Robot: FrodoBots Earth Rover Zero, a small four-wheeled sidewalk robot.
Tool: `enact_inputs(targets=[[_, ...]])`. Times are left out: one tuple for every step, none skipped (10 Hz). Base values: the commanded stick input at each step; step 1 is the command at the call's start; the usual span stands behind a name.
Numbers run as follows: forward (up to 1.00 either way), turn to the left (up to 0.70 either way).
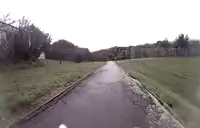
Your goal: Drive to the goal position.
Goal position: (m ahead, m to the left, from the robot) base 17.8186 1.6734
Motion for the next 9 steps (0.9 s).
enact_inputs(targets=[[1.0,0.0],[1.0,0.0],[1.0,0.0],[1.0,0.0],[1.0,-0.02],[1.0,-0.18],[1.0,-0.19],[1.0,-0.01],[1.0,0.0]])
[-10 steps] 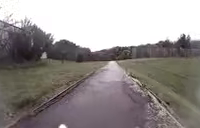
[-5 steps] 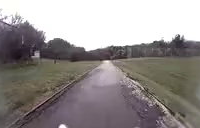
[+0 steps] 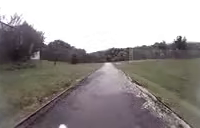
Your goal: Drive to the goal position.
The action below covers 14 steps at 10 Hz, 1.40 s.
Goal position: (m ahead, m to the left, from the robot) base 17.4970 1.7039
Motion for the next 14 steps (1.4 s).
enact_inputs(targets=[[1.0,0.0],[1.0,0.0],[1.0,-0.25],[1.0,-0.07],[1.0,0.0],[1.0,0.0],[1.0,0.0],[1.0,-0.1],[1.0,-0.26],[1.0,0.0],[1.0,0.0],[1.0,0.0],[1.0,-0.04],[1.0,-0.22]])
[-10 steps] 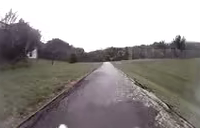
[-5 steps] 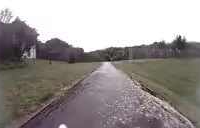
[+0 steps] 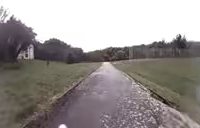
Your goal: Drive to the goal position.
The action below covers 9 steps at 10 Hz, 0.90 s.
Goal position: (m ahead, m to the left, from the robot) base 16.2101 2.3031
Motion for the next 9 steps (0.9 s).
enact_inputs(targets=[[1.0,-0.21],[1.0,-0.12],[1.0,-0.04],[1.0,-0.03],[1.0,-0.09],[1.0,-0.15],[1.0,-0.21],[1.0,-0.27],[1.0,-0.19]])
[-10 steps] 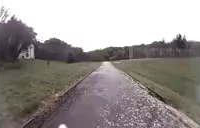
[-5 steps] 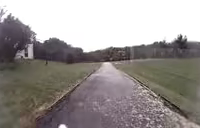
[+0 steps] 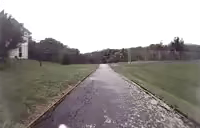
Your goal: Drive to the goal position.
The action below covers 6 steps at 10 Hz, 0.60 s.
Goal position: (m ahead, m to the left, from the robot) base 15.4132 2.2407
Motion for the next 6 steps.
enact_inputs(targets=[[1.0,-0.1],[1.0,-0.02],[1.0,0.0],[1.0,0.0],[1.0,0.0],[1.0,0.0]])
